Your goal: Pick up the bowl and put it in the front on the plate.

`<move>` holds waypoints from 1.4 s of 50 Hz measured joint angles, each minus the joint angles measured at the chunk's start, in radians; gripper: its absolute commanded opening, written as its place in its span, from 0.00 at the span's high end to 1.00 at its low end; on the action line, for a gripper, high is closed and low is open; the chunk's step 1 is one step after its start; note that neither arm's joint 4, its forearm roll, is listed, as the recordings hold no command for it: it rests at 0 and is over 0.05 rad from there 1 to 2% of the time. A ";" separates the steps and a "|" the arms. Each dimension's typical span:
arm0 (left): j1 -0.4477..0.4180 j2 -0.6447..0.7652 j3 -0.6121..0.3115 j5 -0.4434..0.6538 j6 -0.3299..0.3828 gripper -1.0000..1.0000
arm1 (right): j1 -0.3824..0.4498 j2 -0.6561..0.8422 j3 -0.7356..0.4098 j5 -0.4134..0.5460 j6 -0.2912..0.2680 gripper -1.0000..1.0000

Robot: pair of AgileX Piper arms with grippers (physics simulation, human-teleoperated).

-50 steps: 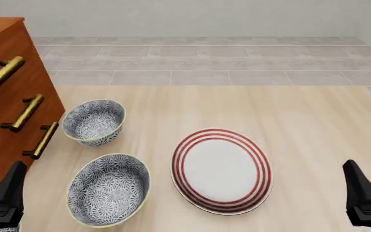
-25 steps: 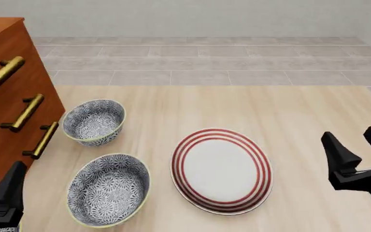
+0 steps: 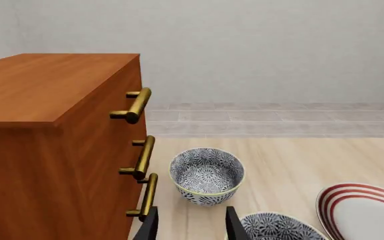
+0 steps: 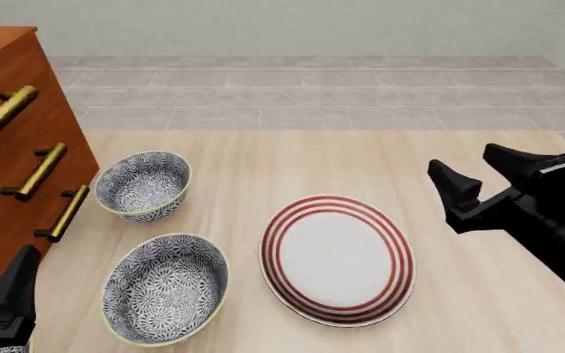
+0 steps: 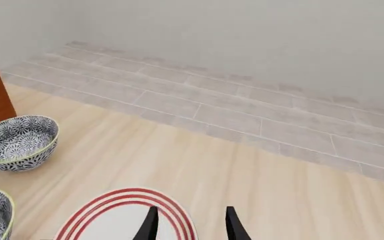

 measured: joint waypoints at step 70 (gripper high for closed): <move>0.000 0.000 0.000 0.000 0.000 0.00 | 0.388 0.671 -0.624 0.217 0.059 0.00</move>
